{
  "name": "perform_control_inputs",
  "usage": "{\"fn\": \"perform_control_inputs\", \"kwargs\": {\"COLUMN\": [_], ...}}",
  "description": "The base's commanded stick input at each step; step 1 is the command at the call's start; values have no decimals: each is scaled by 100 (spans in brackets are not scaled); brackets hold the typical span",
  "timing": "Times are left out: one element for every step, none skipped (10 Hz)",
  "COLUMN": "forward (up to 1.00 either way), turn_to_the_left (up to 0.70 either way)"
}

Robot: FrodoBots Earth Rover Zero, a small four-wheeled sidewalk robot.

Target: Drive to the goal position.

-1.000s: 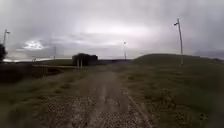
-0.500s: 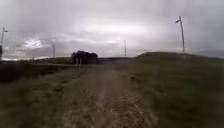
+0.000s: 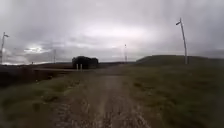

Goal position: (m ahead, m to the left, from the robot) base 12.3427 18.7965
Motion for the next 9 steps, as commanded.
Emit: {"fn": "perform_control_inputs", "kwargs": {"forward": [70,70,70,70,70,70,70,70,70], "turn_to_the_left": [0,0,0,35,35,0,0,0,0]}}
